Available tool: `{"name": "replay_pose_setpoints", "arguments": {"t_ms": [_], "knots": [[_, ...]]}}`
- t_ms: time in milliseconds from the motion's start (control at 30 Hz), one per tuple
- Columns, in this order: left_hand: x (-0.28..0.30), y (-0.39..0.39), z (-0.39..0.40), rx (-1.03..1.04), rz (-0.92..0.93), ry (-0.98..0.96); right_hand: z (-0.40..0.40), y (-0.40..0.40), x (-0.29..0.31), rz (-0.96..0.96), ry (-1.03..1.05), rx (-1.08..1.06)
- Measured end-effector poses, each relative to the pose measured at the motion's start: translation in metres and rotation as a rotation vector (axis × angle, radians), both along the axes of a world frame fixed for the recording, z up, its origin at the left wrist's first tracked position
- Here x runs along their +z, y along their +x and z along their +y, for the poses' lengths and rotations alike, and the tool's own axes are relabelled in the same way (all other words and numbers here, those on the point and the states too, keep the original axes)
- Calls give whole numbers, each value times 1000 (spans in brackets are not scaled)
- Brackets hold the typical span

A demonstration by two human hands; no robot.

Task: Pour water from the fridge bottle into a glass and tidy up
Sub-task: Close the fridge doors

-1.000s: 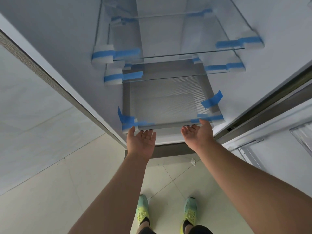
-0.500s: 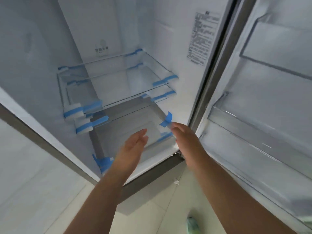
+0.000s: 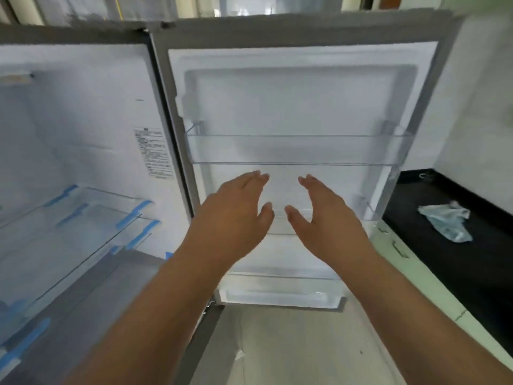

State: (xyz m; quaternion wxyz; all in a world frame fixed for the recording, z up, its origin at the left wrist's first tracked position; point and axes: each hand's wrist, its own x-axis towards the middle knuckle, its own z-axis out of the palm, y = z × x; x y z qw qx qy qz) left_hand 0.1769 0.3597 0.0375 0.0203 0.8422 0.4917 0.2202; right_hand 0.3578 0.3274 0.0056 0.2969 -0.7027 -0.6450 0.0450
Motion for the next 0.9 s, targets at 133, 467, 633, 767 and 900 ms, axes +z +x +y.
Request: {"name": "replay_pose_setpoints", "arguments": {"t_ms": [133, 467, 633, 767, 900], "knots": [[42, 67, 9, -110, 89, 96, -22, 52, 32, -97, 59, -119], [42, 178, 41, -85, 249, 147, -53, 136, 66, -67, 77, -224], [26, 181, 39, -26, 228, 224, -54, 153, 70, 10, 17, -198], [28, 183, 35, -8, 205, 198, -52, 163, 77, 65, 14, -153], [28, 179, 25, 16, 126, 188, -54, 179, 89, 123, 16, -100]]}}
